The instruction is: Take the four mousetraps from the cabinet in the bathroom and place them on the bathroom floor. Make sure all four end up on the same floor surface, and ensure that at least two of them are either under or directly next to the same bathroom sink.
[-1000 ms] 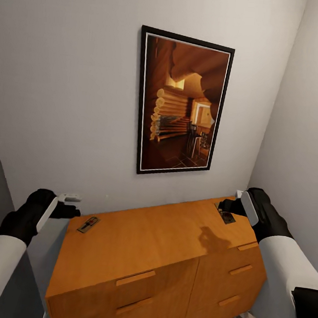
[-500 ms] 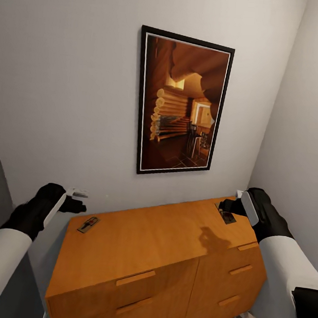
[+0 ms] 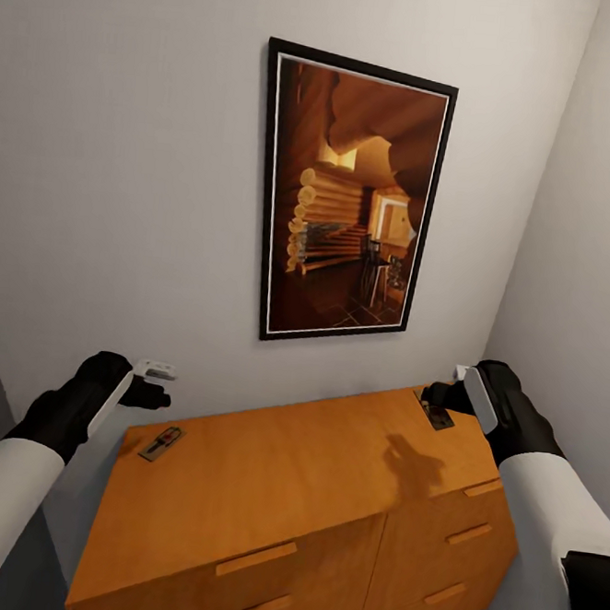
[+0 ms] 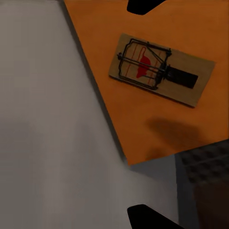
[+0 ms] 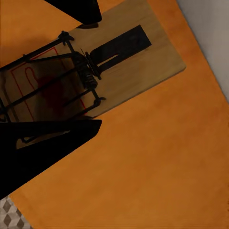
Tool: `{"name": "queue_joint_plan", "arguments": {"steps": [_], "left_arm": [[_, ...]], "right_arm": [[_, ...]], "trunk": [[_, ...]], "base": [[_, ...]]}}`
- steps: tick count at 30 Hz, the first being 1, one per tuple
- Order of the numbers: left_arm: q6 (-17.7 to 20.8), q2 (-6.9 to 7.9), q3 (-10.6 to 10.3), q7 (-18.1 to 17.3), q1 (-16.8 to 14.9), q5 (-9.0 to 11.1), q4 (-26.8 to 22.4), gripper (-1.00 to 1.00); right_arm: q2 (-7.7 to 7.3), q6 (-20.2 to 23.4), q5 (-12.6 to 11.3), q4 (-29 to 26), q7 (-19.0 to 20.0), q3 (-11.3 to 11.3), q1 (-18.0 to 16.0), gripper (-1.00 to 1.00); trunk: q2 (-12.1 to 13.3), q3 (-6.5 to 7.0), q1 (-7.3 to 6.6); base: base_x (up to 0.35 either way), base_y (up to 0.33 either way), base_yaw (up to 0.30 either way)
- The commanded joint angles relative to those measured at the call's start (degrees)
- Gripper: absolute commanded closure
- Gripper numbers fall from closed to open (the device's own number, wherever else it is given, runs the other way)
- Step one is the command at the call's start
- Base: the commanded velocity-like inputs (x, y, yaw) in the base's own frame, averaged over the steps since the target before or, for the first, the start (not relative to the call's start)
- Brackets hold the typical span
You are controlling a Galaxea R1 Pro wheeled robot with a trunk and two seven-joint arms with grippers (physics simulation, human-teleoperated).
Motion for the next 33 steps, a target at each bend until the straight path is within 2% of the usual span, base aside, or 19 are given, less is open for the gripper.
{"name": "queue_joint_plan", "arguments": {"steps": [1, 5, 11, 14, 15, 25, 28, 31, 33], "left_arm": [[0.24, 0.07, -0.2, 0.24, -0.06, 0.53, -0.04, -1.0], [0.28, 0.19, -0.23, -1.13, -0.07, 0.98, 0.64, -1.0], [0.11, 1.23, -0.34, -9.29, -0.07, 0.45, 4.1, -1.0], [0.05, 1.62, -0.45, -11.33, -0.07, 0.27, 4.87, -1.0], [0.04, 1.71, -0.52, -11.86, -0.07, 0.17, 4.96, -1.0], [-0.04, 1.65, -0.59, -12.2, -0.07, 0.2, 5.32, -1.0], [-0.55, 1.22, -0.66, -12.42, -0.07, 0.12, 7.4, -1.0], [-3.48, 1.02, -0.66, -12.45, -0.07, 0.03, 9.62, -1.0], [-6.92, 0.87, -0.63, -12.47, -0.05, -0.01, 11.61, -1.0]], "right_arm": [[-0.05, 0.17, -0.63, -0.05, -0.54, -0.01, -0.05, 1.0], [-0.17, 0.17, -0.64, -0.05, -0.56, -0.01, -0.05, 1.0], [-0.41, 0.17, -0.55, 0.14, -0.57, -0.01, -0.05, 1.0], [-1.3, 0.17, -0.54, 0.19, -0.59, 0.04, -0.05, 1.0], [-2.05, 0.17, -0.6, 0.26, -0.61, 0.06, -0.03, 1.0], [-2.58, 0.17, -0.56, 0.71, -0.63, 0.08, -0.04, 1.0], [-2.54, 0.17, -0.61, 0.85, -0.65, 0.15, -0.05, 1.0], [-2.56, 0.17, -0.63, 0.91, -0.65, 0.16, -0.05, 1.0], [-2.58, 0.17, -0.59, 1.06, -0.65, 0.16, -0.05, 1.0]], "trunk": [[-0.06, -0.09, 0.01], [-0.06, -0.09, 0.01], [-0.06, -0.09, 0.01], [-0.06, -0.09, 0.01], [-0.06, -0.09, 0.01], [-0.06, -0.09, 0.01], [-0.06, -0.09, 0.01], [-0.06, -0.09, 0.01], [-0.06, -0.09, 0.01]], "base": [[0.014, 0.0, 0.0], [0.006, 0.0, 0.0], [0.001, 0.0, 0.0], [0.0, 0.0, 0.0], [0.0, 0.0, 0.0], [0.0, 0.0, 0.0], [0.0, 0.0, 0.0], [0.0, 0.0, 0.0], [0.0, 0.0, 0.0]]}}
